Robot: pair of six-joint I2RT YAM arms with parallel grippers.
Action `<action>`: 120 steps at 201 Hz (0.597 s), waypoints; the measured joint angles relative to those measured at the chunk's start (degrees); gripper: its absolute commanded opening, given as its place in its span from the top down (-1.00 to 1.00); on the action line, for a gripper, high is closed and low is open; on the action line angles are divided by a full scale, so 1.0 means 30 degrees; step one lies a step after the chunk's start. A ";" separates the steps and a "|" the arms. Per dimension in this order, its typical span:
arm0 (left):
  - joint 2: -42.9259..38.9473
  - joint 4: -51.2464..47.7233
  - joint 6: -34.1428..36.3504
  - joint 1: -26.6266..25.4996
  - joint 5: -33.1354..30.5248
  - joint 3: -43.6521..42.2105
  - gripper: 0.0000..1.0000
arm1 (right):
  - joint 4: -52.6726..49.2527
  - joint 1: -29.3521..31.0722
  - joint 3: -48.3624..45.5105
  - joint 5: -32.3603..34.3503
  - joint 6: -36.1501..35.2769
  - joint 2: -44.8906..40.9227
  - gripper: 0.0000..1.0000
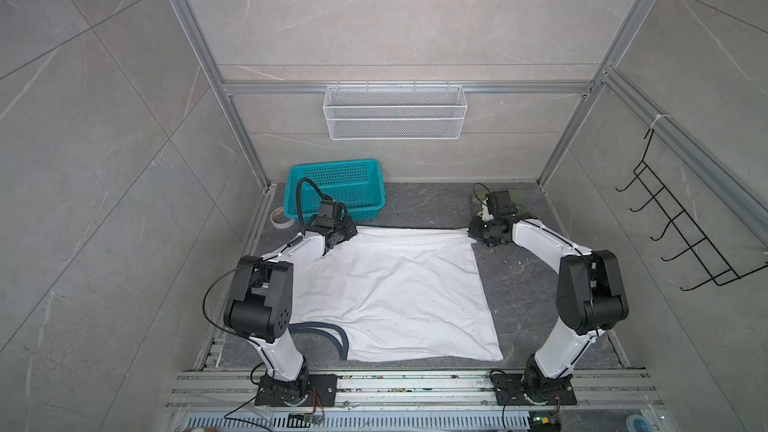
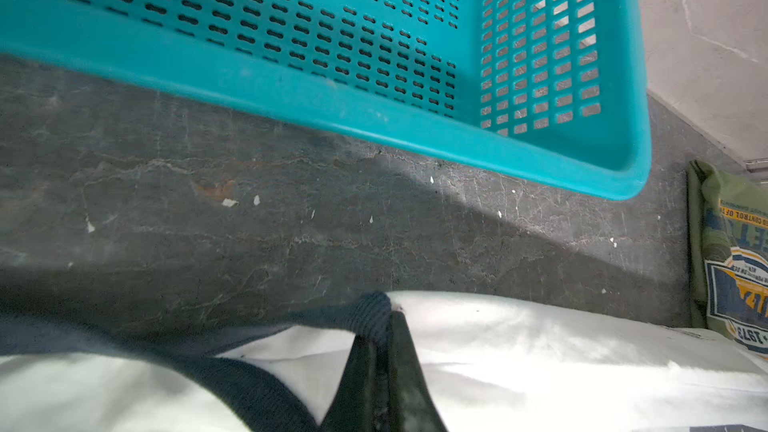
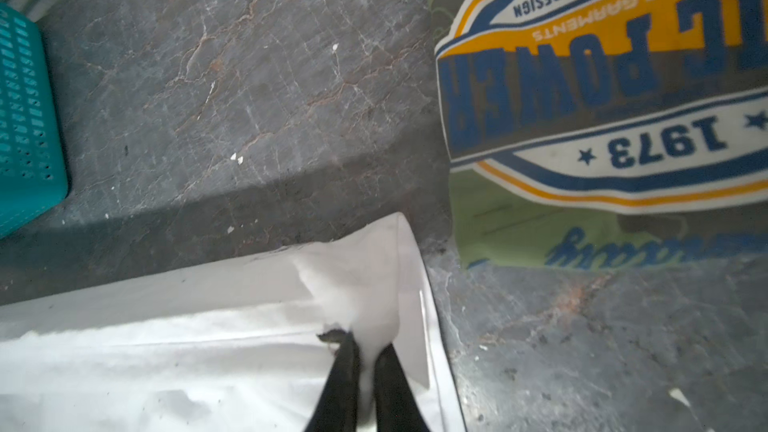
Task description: Fold and stack the tank tops
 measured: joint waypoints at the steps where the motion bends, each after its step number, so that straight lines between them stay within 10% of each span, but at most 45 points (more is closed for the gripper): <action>1: -0.0036 0.0015 0.0000 0.0000 0.0022 -0.0036 1.00 | 0.0036 0.0000 -0.0058 -0.0015 0.0000 -0.0058 0.71; 120: -0.8255 0.0991 -0.2033 -0.2390 0.0539 -1.0061 0.99 | 0.3096 -0.0066 -1.0280 -0.1362 0.1486 -0.6827 0.62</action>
